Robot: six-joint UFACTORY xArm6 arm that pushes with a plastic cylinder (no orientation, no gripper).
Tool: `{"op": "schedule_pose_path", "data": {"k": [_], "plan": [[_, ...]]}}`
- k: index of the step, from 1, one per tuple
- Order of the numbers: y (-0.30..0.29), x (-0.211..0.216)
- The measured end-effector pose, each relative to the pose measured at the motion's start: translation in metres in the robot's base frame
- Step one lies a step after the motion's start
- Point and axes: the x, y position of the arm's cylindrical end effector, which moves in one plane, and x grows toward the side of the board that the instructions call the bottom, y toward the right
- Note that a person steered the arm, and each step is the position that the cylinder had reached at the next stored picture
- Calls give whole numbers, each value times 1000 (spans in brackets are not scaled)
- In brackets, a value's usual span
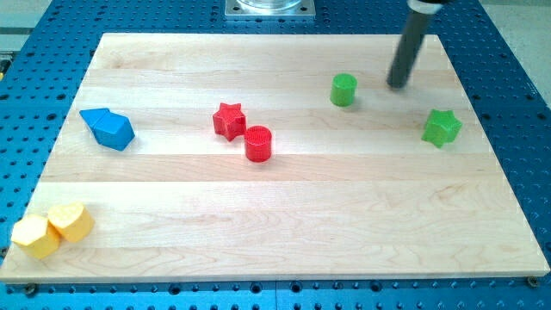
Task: Push the green circle into the green star
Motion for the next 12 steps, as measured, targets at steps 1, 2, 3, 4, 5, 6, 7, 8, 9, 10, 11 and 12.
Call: {"op": "schedule_pose_path", "data": {"k": [1, 2, 3, 4, 5, 6, 7, 8, 9, 10, 11, 12], "plan": [[-57, -6], [-98, 4], [-107, 12], [-75, 28], [-19, 28], [2, 36], [2, 38], [-3, 23], [-36, 27], [-62, 39], [-71, 67], [-39, 73]]}}
